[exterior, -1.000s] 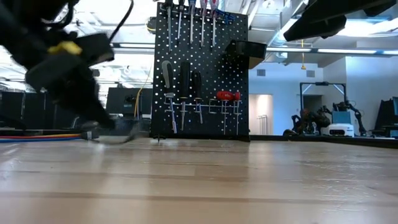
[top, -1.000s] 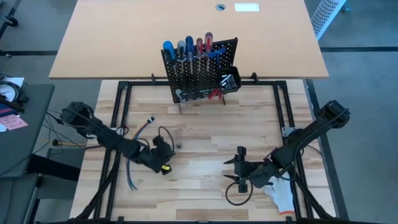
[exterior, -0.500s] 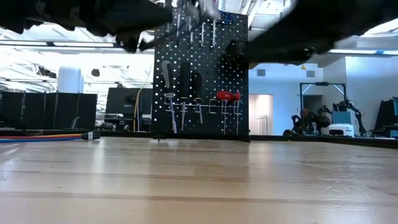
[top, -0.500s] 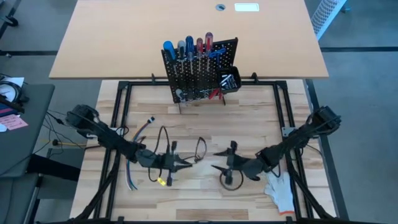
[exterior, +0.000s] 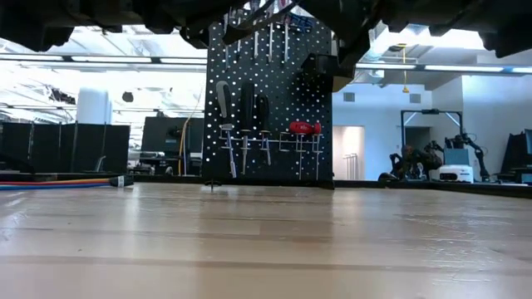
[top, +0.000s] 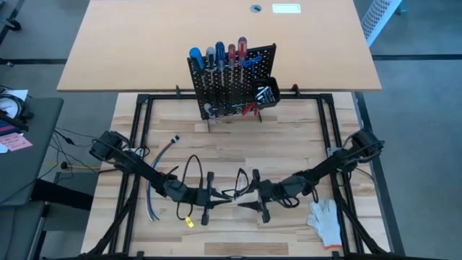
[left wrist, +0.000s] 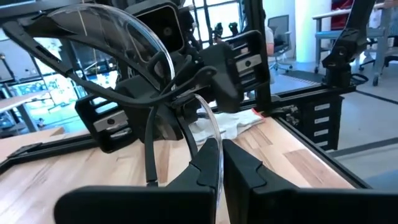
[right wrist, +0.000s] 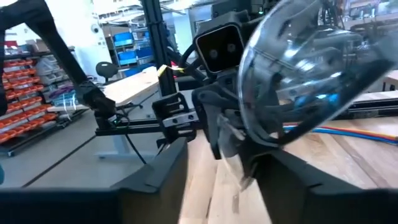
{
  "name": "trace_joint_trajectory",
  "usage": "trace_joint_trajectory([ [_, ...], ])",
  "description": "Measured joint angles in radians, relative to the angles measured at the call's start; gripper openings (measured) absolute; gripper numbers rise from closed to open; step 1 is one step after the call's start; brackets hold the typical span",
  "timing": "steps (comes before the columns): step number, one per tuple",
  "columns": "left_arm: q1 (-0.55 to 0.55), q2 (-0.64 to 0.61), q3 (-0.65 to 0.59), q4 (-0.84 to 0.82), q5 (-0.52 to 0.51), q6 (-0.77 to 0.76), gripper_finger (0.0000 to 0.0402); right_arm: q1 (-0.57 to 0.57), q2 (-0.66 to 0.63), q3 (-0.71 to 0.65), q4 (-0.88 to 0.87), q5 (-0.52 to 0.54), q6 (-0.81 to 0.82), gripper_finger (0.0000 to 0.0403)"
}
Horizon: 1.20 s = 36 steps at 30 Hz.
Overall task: Hang tools onto peg board
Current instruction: Put the safety goggles into the black bin on the pegboard
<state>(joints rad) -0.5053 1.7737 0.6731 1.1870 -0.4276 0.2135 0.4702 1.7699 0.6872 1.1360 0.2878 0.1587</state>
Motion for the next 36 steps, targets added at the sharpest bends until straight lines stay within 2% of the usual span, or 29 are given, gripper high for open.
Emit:
trace_joint_trajectory([
  [5, 0.0, -0.001, 0.001, -0.001, -0.001, -0.021, 0.0004, -0.011, -0.016, 0.0, -0.019, 0.001, 0.0, 0.0107],
  [10, 0.002, -0.001, 0.001, -0.013, -0.015, -0.07, 0.003, -0.016, -0.054, 0.0, -0.074, -0.008, -0.003, 0.0023],
  [14, 0.004, -0.002, 0.0, -0.067, -0.063, -0.104, 0.0079, -0.015, -0.156, -0.001, -0.227, 0.024, 0.004, 0.0022],
  [17, 0.003, 0.0, -0.001, -0.139, -0.13, -0.153, 0.0122, -0.014, -0.288, 0.001, -0.391, 0.116, 0.008, 0.0022],
  [20, 0.012, 0.0, -0.002, -0.209, -0.151, -0.216, 0.0154, -0.032, -0.433, 0.037, -0.622, 0.205, 0.011, 0.0022],
  [23, 0.032, 0.0, -0.002, -0.227, -0.156, -0.276, 0.0171, -0.082, -0.555, 0.144, -0.936, 0.269, 0.024, 0.0022],
  [27, 0.049, 0.0, -0.002, -0.233, -0.155, -0.327, 0.0177, -0.216, -0.623, 0.391, -1.398, 0.327, 0.084, 0.0022],
  [30, 0.052, 0.0, -0.002, -0.234, -0.155, -0.334, 0.0177, -0.339, -0.59, 0.584, -1.657, 0.332, 0.107, 0.0022],
  [33, 0.052, 0.0, -0.002, -0.234, -0.155, -0.335, 0.0177, -0.48, -0.529, 0.743, -1.831, 0.306, 0.106, 0.0027],
  [36, 0.052, 0.0, -0.002, -0.235, -0.155, -0.339, 0.0177, -0.611, -0.462, 0.849, -1.923, 0.184, 0.106, 0.0031],
])
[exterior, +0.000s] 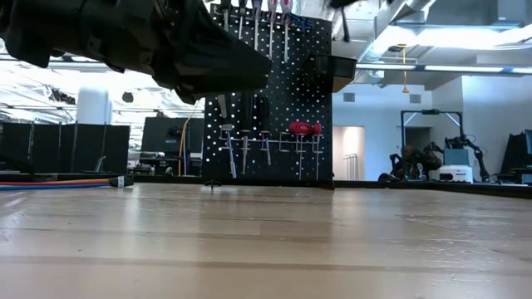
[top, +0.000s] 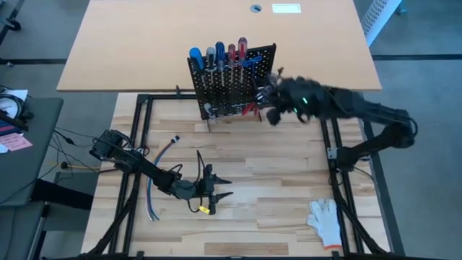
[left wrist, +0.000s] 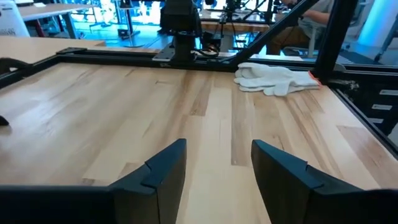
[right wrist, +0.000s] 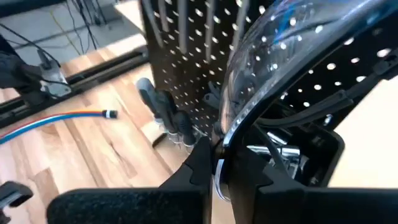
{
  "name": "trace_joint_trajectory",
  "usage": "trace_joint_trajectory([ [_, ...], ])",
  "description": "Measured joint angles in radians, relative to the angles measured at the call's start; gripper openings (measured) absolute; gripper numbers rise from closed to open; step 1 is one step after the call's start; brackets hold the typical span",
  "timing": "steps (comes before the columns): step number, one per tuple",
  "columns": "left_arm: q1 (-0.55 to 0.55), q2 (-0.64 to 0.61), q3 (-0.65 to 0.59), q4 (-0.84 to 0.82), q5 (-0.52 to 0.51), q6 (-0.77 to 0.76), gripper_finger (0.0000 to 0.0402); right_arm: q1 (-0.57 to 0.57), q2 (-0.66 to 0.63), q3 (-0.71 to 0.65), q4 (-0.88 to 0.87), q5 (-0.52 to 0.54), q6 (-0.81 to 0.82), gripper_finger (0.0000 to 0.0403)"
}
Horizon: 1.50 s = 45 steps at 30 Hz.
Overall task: Hang tools onto peg board
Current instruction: Put the safety goggles into the black bin on the pegboard, then return to Home Position
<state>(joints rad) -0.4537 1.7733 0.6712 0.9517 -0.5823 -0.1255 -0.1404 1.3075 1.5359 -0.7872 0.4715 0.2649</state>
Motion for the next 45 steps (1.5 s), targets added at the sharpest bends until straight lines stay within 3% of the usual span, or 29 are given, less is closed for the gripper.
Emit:
trace_joint_trajectory([
  [6, 0.0, 0.0, 0.001, -0.022, 0.0, -0.018, 0.0178, -0.153, 0.101, 0.098, -0.07, -0.178, 0.02, 0.0032],
  [14, 0.0, -0.001, 0.001, -0.028, 0.0, -0.018, 0.0178, -0.211, 0.157, 0.105, -0.103, -0.238, 0.034, 0.0046],
  [22, 0.0, -0.001, 0.001, -0.028, 0.0, -0.018, 0.0178, -0.208, 0.145, 0.105, -0.098, -0.242, 0.011, 0.0069],
  [34, 0.0, -0.001, 0.001, -0.027, 0.0, -0.022, 0.0178, -0.208, 0.114, 0.105, -0.101, -0.237, -0.037, 0.0213],
  [40, -0.004, -0.001, 0.001, -0.027, 0.0, -0.021, 0.0178, -0.178, 0.033, 0.105, -0.139, -0.234, -0.039, 0.0224],
  [45, -0.034, -0.053, 0.001, -0.058, -0.007, 0.0, 0.0178, -0.06, -0.065, 0.084, -0.244, -0.232, -0.09, 0.0217],
])
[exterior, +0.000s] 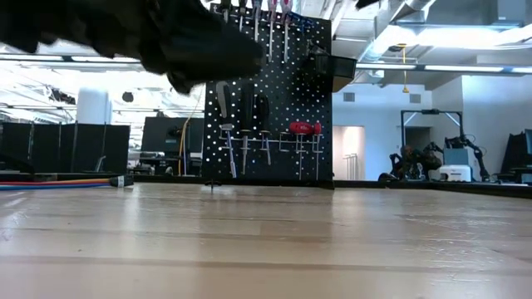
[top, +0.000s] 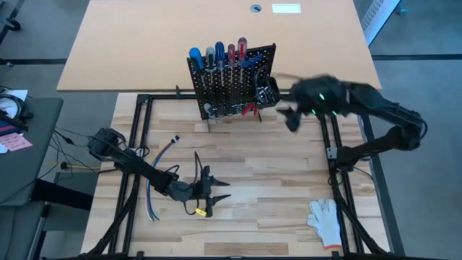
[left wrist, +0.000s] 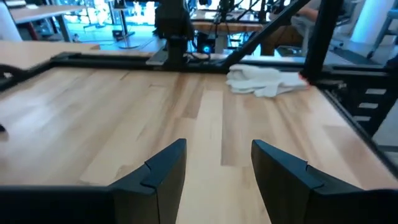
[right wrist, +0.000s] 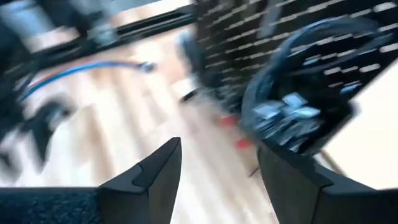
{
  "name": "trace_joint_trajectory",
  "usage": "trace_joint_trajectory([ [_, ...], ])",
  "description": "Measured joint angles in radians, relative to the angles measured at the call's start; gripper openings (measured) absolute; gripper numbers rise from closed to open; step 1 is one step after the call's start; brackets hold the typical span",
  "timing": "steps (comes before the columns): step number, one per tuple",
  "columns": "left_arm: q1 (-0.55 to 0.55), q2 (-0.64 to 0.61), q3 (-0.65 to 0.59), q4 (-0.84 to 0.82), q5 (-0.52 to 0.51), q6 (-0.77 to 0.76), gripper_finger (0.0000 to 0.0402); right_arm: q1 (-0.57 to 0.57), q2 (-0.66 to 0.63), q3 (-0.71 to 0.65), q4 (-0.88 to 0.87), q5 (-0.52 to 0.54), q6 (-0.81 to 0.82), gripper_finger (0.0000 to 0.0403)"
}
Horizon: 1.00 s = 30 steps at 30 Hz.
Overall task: Hang tools onto peg board
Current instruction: Return to Home Position
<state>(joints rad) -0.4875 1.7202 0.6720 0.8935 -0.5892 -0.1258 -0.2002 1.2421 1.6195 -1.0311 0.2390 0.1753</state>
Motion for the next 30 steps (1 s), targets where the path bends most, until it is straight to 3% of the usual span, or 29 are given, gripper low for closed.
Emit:
trace_joint_trajectory([
  [7, -0.07, -0.208, 0.0, -0.212, -0.057, 0.007, 0.0162, 0.33, -0.228, -0.286, 0.033, 0.019, 0.097, 0.0201],
  [10, -0.094, -0.29, 0.0, -0.319, -0.109, 0.015, 0.0142, 0.489, -0.344, -0.481, 0.145, 0.072, 0.176, 0.0185],
  [14, -0.066, -0.44, 0.0, -0.577, -0.094, -0.089, 0.0103, 0.654, -0.521, -0.768, 0.382, 0.151, 0.241, 0.0139],
  [18, -0.017, -0.622, -0.013, -0.792, -0.093, -0.154, 0.0052, 0.715, -0.689, -0.99, 0.598, 0.156, 0.252, 0.0071],
  [22, 0.023, -0.81, -0.073, -0.876, -0.08, -0.131, 0.0006, 0.728, -0.823, -1.151, 0.773, 0.155, 0.193, 0.0011],
  [30, 0.13, -1.163, -0.299, -0.844, -0.024, -0.187, 0.0001, 0.691, -0.986, -1.334, 0.992, -0.044, 0.062, 0.0008],
])
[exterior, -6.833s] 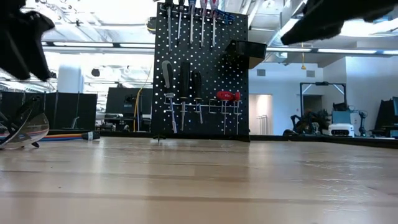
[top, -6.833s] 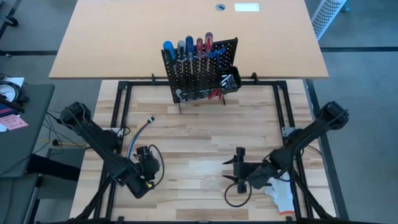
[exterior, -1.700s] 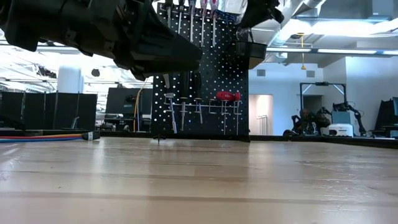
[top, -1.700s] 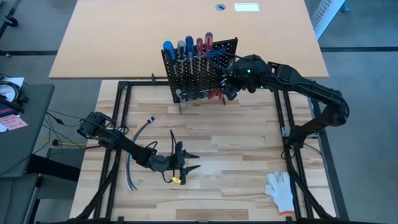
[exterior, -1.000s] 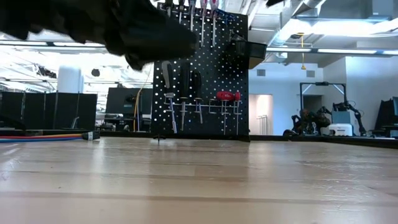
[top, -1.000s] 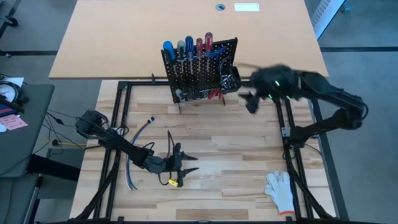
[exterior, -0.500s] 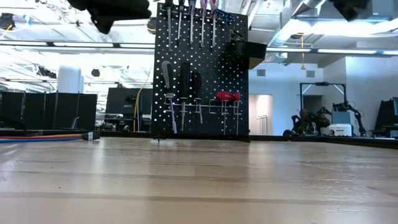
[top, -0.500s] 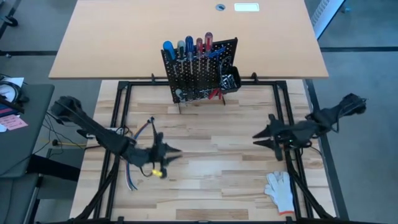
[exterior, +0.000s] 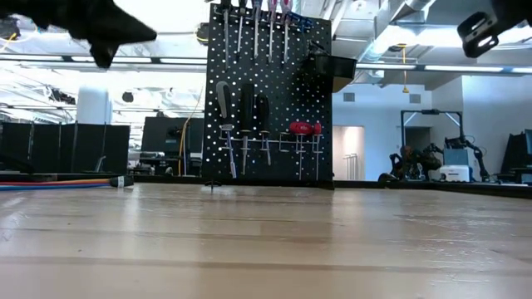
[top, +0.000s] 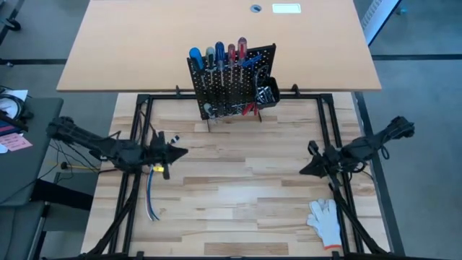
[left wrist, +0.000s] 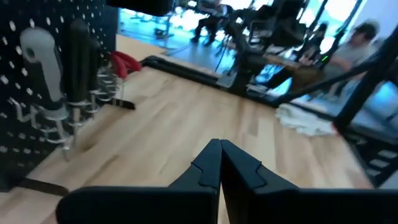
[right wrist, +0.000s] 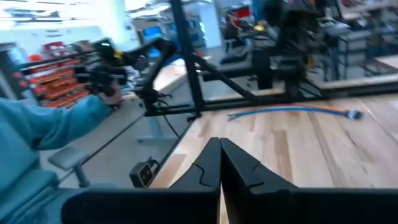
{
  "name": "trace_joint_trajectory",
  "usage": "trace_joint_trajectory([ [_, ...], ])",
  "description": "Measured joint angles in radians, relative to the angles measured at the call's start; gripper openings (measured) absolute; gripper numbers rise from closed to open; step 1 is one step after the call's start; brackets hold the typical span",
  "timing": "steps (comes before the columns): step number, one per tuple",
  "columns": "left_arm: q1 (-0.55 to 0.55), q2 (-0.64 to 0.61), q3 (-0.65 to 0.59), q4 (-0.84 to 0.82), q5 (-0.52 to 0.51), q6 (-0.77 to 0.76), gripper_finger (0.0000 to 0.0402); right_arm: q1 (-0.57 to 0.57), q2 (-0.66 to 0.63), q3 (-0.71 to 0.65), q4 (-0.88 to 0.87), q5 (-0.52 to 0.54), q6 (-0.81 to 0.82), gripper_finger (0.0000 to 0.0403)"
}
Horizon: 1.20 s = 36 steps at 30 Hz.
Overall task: Hang tools onto peg board
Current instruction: Return to Home Position
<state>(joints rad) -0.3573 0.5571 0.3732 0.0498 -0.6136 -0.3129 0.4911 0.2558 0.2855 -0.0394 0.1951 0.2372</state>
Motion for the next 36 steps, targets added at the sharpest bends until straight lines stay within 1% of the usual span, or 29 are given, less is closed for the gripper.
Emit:
trace_joint_trajectory([
  [4, 0.089, -0.101, -0.118, 0.123, 0.133, 0.002, 0.0001, -0.042, -0.037, -0.065, 0.082, -0.096, -0.043, 0.0003],
  [6, 0.135, -0.133, -0.168, 0.19, 0.187, 0.009, 0.0, -0.067, -0.051, -0.106, 0.154, -0.163, -0.052, 0.0003],
  [9, 0.211, -0.171, -0.223, 0.248, 0.268, 0.01, 0.0, -0.107, -0.074, -0.165, 0.249, -0.262, -0.052, 0.0003],
  [12, 0.274, -0.197, -0.249, 0.258, 0.349, 0.013, 0.0, -0.146, -0.097, -0.207, 0.284, -0.299, -0.052, 0.0002],
  [15, 0.322, -0.23, -0.267, 0.255, 0.365, 0.024, 0.0, -0.183, -0.117, -0.233, 0.294, -0.304, -0.056, 0.0002],
  [19, 0.36, -0.329, -0.297, 0.224, 0.366, 0.039, 0.0, -0.232, -0.148, -0.277, 0.33, -0.365, -0.066, 0.0001],
  [24, 0.364, -0.536, -0.299, 0.008, 0.365, 0.036, 0.0, -0.289, -0.174, -0.277, 0.314, -0.379, -0.063, 0.0001],
  [25, 0.364, -0.559, -0.299, -0.026, 0.362, 0.032, 0.0, -0.297, -0.177, -0.278, 0.318, -0.379, -0.063, 0.0001],
  [28, 0.363, -0.549, -0.296, -0.057, 0.356, 0.043, 0.0, -0.322, -0.179, -0.278, 0.305, -0.379, -0.062, 0.0001],
  [32, 0.363, -0.555, -0.314, -0.05, 0.36, 0.065, 0.0, -0.345, -0.173, -0.278, 0.312, -0.376, -0.062, 0.0001],
  [34, 0.361, -0.555, -0.328, -0.026, 0.399, 0.087, 0.0, -0.355, -0.172, -0.278, 0.307, -0.372, -0.062, 0.0003],
  [36, 0.357, -0.552, -0.354, -0.001, 0.458, 0.125, 0.0, -0.359, -0.171, -0.278, 0.299, -0.366, -0.062, 0.0004],
])
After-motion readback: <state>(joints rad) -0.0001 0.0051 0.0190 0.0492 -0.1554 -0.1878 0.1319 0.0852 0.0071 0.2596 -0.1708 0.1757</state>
